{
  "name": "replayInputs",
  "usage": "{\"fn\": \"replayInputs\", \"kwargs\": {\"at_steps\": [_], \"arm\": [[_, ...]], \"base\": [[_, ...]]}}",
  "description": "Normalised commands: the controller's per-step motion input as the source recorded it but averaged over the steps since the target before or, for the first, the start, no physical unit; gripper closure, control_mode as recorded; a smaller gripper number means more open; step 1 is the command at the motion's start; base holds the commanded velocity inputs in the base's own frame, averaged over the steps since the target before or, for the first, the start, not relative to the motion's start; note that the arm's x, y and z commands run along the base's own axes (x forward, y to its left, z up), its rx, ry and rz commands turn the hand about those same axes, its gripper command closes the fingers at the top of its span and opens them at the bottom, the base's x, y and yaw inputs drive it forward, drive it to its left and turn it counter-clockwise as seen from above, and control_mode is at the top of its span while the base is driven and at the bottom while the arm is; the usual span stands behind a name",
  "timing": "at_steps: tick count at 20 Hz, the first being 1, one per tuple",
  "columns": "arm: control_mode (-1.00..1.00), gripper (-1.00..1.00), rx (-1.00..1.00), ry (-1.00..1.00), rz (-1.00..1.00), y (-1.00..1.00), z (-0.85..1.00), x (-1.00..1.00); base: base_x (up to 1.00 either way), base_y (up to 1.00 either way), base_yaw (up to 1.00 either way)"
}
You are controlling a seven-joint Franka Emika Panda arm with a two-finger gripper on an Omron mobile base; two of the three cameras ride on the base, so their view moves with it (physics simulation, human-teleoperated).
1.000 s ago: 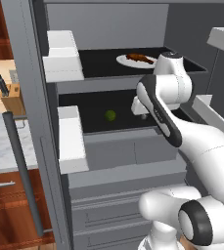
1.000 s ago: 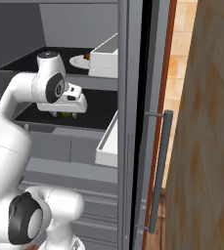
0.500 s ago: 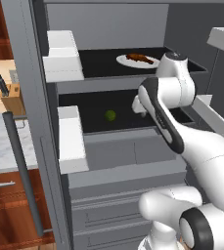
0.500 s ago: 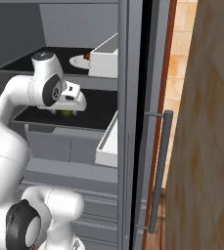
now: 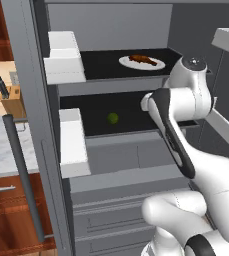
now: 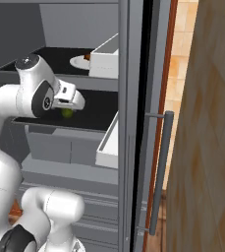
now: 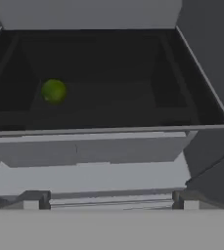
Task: Retrieve the chicken drumstick from the fridge and place it on the cutting board.
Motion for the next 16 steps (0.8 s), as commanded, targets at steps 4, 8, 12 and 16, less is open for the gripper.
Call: {"fn": "replayInputs", "kwargs": {"at_steps": [4,8,12,16], "arm": [[-1.00,-1.00,0.00,-0.16,-0.16,-0.01,0.54,-0.21],[-1.00,-1.00,-0.01,-0.15,-0.05,0.00,0.60,-0.18],[-1.00,-1.00,-0.01,-0.08,-0.02,-0.03,0.54,-0.16],[-1.00,-1.00,-0.04,-0.17,0.00,-0.09,0.41,-0.19]], "base": [[0.00,0.00,0.00],[0.00,0.00,0.00],[0.00,0.00,0.00],[0.00,0.00,0.00]]}}
